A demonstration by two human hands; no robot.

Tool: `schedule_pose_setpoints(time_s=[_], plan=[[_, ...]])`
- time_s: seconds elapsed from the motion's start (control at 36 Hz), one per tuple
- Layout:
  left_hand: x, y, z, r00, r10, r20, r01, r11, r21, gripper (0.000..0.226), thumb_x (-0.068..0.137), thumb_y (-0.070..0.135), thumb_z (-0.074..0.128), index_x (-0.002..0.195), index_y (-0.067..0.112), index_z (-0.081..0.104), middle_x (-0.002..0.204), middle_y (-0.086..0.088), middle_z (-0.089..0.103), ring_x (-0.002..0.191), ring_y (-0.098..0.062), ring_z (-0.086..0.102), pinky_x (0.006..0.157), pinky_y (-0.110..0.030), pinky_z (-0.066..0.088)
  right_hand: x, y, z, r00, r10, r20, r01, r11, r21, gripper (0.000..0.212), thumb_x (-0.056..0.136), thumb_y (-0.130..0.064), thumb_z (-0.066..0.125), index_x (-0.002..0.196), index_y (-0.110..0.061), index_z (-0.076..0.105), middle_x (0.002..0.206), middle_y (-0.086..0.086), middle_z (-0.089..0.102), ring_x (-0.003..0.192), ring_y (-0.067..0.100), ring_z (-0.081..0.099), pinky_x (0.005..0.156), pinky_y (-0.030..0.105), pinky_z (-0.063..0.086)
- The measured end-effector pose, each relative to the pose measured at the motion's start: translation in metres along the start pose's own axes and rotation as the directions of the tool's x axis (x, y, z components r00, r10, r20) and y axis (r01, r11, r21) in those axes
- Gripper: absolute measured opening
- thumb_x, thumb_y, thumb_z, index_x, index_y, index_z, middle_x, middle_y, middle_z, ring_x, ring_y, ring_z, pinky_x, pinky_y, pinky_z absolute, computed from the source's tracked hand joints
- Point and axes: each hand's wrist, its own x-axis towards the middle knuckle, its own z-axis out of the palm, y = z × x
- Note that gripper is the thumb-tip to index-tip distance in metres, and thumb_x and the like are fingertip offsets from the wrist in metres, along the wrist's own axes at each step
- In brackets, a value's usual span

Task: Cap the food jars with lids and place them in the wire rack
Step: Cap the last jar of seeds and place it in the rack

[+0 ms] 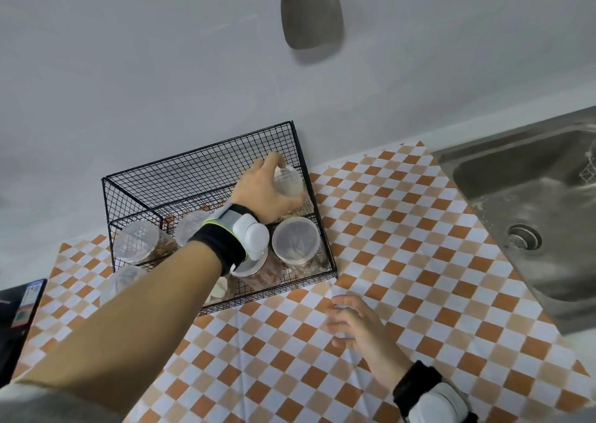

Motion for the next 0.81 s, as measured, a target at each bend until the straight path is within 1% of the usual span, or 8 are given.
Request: schedule_pose_setpoints(time_s=[0.06,0.11,0.25,0.36,0.42,0.56,0.67,0.81], plan=[[0.001,0.000,0.000,1.000,0.001,0.013,-0.001,1.000,0.026,0.055,0.072,0.052,0.078,0.107,0.027,0.045,0.104,0.000,0.054,0.088,-0.024,0.055,0.071,-0.031,0.039,0.002,0.001,-0.001,1.000,0.007,-0.008,-0.007,1.000,-0.006,0.020,0.100,-0.025,0.059,0.120,-0.026,0.061,0.121,0.001,0.069,0.103,0.018,0.073,0.088,0.036,0.060],[0.002,0.001,0.002,1.000,0.000,0.026,-0.001,0.998,0.056,0.053,0.072,0.053,0.078,0.102,0.025,0.045,0.100,0.000,0.053,0.084,-0.023,0.055,0.066,-0.031,0.037,0.004,0.001,-0.001,1.000,0.015,-0.008,-0.015,1.000,-0.007,0.019,0.100,-0.025,0.060,0.119,-0.026,0.062,0.120,0.001,0.069,0.103,0.018,0.073,0.088,0.037,0.060],[0.006,0.001,0.002,0.999,-0.016,0.042,0.012,0.996,0.087,0.053,0.070,0.059,0.077,0.094,0.023,0.046,0.099,0.001,0.051,0.083,-0.023,0.055,0.066,-0.031,0.038,0.005,0.001,0.000,1.000,0.025,0.000,-0.025,1.000,-0.005,0.019,0.100,-0.023,0.058,0.119,-0.025,0.062,0.119,0.003,0.070,0.103,0.019,0.073,0.083,0.033,0.059],[0.007,0.006,0.003,0.998,-0.025,0.052,0.019,0.993,0.113,0.054,0.072,0.063,0.076,0.092,0.023,0.047,0.099,-0.001,0.049,0.082,-0.025,0.055,0.069,-0.033,0.043,0.004,0.000,0.002,0.999,0.034,0.009,-0.034,0.999,-0.006,0.019,0.101,-0.023,0.057,0.119,-0.023,0.062,0.120,0.005,0.069,0.105,0.022,0.072,0.081,0.031,0.059],[0.007,0.009,0.004,0.998,-0.031,0.056,0.024,0.992,0.127,0.055,0.072,0.066,0.075,0.091,0.023,0.046,0.100,-0.002,0.049,0.083,-0.025,0.055,0.069,-0.033,0.042,0.004,0.000,0.002,0.999,0.034,0.007,-0.034,0.999,-0.011,0.019,0.100,-0.023,0.057,0.119,-0.024,0.062,0.120,0.004,0.069,0.104,0.021,0.072,0.081,0.031,0.059],[0.008,0.012,0.006,0.997,-0.059,0.054,0.051,0.987,0.150,0.057,0.072,0.069,0.073,0.091,0.022,0.047,0.101,-0.003,0.048,0.084,-0.025,0.055,0.069,-0.034,0.043,0.006,0.000,0.001,0.999,0.038,0.003,-0.037,0.999,-0.010,0.018,0.100,-0.023,0.058,0.117,-0.025,0.063,0.119,0.003,0.070,0.103,0.020,0.073,0.083,0.034,0.060],[0.009,0.012,0.008,0.994,-0.094,0.061,0.085,0.987,0.137,0.058,0.071,0.071,0.072,0.090,0.022,0.048,0.101,-0.003,0.049,0.084,-0.026,0.055,0.069,-0.034,0.043,0.007,0.000,0.000,0.999,0.034,-0.002,-0.034,0.999,-0.023,0.018,0.100,-0.022,0.057,0.117,-0.024,0.062,0.117,0.005,0.070,0.101,0.020,0.073,0.085,0.036,0.060],[0.008,0.013,0.012,0.988,-0.140,0.064,0.128,0.979,0.158,0.059,0.070,0.072,0.072,0.093,0.023,0.051,0.104,-0.002,0.049,0.084,-0.026,0.057,0.069,-0.035,0.045,0.008,0.000,0.000,0.999,0.032,-0.008,-0.032,0.999,-0.030,0.017,0.100,-0.021,0.057,0.117,-0.023,0.063,0.115,0.005,0.072,0.100,0.020,0.074,0.086,0.038,0.060]])
